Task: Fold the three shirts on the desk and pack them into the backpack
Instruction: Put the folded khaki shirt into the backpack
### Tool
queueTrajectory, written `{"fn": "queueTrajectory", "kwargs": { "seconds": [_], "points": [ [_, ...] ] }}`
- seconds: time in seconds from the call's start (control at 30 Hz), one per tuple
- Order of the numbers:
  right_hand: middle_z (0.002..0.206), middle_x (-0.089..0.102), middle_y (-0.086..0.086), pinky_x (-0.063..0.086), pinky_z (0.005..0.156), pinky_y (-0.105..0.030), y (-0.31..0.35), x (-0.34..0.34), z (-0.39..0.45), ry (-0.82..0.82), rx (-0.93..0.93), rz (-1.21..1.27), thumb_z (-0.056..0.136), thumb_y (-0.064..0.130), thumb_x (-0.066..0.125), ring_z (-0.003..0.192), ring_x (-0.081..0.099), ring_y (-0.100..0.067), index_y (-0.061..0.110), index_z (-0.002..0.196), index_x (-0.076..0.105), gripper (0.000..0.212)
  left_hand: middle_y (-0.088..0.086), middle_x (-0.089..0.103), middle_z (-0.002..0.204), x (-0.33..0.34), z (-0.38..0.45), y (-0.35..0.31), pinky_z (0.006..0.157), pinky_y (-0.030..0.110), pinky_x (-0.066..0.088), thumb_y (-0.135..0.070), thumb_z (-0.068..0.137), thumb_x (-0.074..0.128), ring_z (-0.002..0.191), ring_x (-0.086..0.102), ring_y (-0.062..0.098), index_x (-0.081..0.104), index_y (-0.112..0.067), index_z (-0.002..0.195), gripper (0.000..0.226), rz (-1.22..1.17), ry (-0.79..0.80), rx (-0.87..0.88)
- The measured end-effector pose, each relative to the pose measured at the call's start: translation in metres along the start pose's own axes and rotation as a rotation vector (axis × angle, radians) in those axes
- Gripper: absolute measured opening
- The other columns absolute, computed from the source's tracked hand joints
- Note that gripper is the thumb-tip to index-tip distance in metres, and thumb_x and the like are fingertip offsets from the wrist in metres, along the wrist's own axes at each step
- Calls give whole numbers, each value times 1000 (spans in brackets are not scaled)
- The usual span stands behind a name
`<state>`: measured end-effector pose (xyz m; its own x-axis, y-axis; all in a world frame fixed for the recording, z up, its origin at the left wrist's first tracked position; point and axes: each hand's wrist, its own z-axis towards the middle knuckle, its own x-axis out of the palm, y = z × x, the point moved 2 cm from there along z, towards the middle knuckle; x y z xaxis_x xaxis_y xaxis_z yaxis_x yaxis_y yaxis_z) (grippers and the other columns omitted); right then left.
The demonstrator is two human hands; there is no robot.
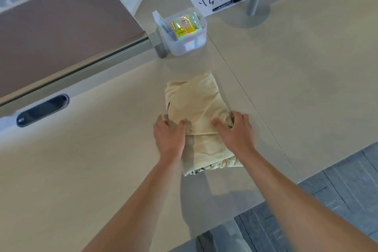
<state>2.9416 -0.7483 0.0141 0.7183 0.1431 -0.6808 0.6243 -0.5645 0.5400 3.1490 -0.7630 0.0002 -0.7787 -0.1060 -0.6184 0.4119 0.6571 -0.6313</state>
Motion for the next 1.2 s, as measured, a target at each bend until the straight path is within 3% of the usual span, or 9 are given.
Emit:
{"fn": "queueTrajectory", "kwargs": {
  "seconds": [0.13,0.23,0.3,0.4,0.53,0.63,0.77,0.93,1.2],
  "points": [
    [124,57,2,50,97,-46,-3,3,8,85,-23,23,74,74,74,114,60,-26,20,135,50,85,-13,64,99,2,-17,7,82,31,50,-38,80,79,94,63,13,62,-19,115,44,-174,83,-17],
    [111,58,4,48,91,-41,-3,2,5,142,-16,46,77,66,80,102,57,-24,16,128,49,78,-9,65,86,2,-26,14,68,25,45,-27,83,82,83,65,16,64,-11,109,36,-250,119,-12],
    [96,58,7,45,81,-38,-8,5,-1,158,10,43,75,67,80,93,58,-22,15,110,54,68,-4,73,94,1,-36,17,72,23,51,-22,82,84,86,72,14,65,-15,111,35,-343,197,-21],
    [84,70,5,56,76,-41,-22,9,-17,174,59,171,65,75,79,83,68,-18,18,91,66,65,3,76,108,-4,-49,24,87,38,59,-17,81,85,100,75,21,64,-16,119,43,-463,323,-9],
    [86,78,-2,63,75,-45,-40,-1,-53,119,80,364,70,63,86,77,75,-17,13,92,75,55,8,74,117,-14,-68,19,95,50,58,-10,83,82,107,73,28,60,-17,125,48,-497,480,34],
    [95,80,7,63,74,-31,-44,-21,-89,97,66,554,83,45,86,87,77,-10,22,105,75,34,3,73,118,-24,-96,-1,86,36,60,-5,86,79,106,73,20,58,-18,131,51,-474,567,131],
    [100,78,11,56,66,-14,-55,-71,-143,-36,63,630,86,48,82,88,74,-2,28,115,67,39,2,71,123,-26,-144,-34,87,29,59,-4,87,79,111,70,15,52,-17,140,62,-408,676,314],
    [106,74,2,62,82,-44,-96,-141,-220,-326,165,643,76,61,85,95,72,-17,27,112,58,56,-7,68,131,-9,-220,-73,102,39,56,-13,83,84,119,66,11,47,-24,148,76,-301,857,482],
    [100,75,10,60,89,-46,-206,-238,-316,-646,271,830,80,48,86,92,72,-8,32,111,61,42,-15,54,151,72,-371,-125,118,44,42,-22,81,86,138,52,6,36,-30,159,92,-97,1082,730]
  ]
}}
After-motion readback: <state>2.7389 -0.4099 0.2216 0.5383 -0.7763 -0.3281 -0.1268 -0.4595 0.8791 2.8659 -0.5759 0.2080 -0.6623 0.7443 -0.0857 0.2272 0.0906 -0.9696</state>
